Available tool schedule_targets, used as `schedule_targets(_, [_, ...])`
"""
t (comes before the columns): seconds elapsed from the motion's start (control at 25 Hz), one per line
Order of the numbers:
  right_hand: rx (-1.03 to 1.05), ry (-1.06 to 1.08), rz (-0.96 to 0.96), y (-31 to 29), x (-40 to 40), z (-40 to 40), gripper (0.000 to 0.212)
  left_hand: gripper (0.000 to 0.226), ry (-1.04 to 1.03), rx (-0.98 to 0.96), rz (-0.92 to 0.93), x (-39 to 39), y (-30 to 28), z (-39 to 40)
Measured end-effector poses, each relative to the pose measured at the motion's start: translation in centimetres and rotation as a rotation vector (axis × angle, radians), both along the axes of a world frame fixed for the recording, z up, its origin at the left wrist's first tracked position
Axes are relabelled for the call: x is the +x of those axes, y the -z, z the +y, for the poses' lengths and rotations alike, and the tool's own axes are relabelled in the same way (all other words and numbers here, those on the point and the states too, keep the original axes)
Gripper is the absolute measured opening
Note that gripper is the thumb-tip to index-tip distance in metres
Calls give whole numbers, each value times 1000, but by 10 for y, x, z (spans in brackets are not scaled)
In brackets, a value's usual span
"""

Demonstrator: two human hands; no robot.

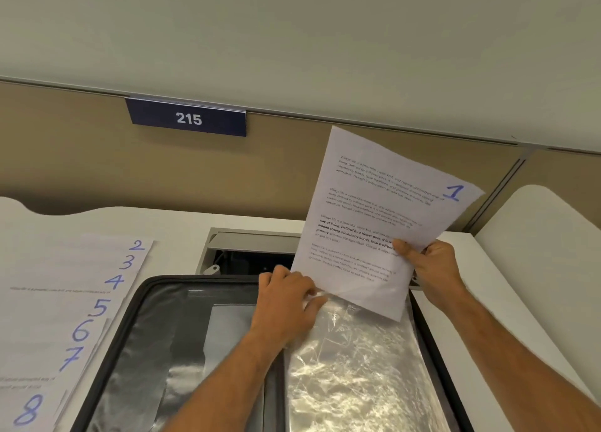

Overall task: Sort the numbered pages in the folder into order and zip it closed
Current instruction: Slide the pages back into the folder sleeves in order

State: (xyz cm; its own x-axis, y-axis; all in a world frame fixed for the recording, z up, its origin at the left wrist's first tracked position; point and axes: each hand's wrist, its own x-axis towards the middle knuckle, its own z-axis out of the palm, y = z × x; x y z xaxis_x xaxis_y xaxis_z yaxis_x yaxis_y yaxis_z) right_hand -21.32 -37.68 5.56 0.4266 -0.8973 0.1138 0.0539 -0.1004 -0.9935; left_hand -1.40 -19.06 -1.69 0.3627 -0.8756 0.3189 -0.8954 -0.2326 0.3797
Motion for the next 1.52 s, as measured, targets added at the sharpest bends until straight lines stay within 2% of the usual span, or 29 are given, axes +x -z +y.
schedule_targets(0.12, [11,-57,15,-3,4,-12,91,17,114,150,82,26,-18,-4])
schedule_targets(0.24, [43,-143,63,-5,7,-18,94,9,201,261,309,47,-32,-11])
schedule_targets(0.32, [69,-211,105,-5,10,-20,91,6,235,313,316,51,-35,-14])
schedule_targets(0.6, [221,-442,449,7,10,-16,55,8,220,311,390,45,-35,-13])
schedule_targets(0.8, [286,-279,396,8,11,-7,27,5,200,270,480,39,-30,-9])
schedule_targets(0.96, [318,-350,686,-2,8,-10,22,6,168,233,508,34,-30,-9])
schedule_targets(1.0, [322,-346,705,-4,8,-10,22,5,164,229,507,33,-31,-9])
schedule_targets(1.12, [349,-228,525,-4,11,-7,18,4,158,222,515,31,-30,-8])
schedule_targets(1.16, [342,-194,520,-2,12,-8,17,4,152,220,521,31,-29,-9])
schedule_targets(1.32, [316,-279,851,-3,5,-17,24,6,135,239,532,29,-28,-10])
schedule_targets(1.36, [316,-282,875,-5,4,-16,25,5,136,241,536,28,-28,-10])
schedule_targets(1.52, [265,-169,570,-4,15,-10,14,3,116,258,536,27,-29,-11])
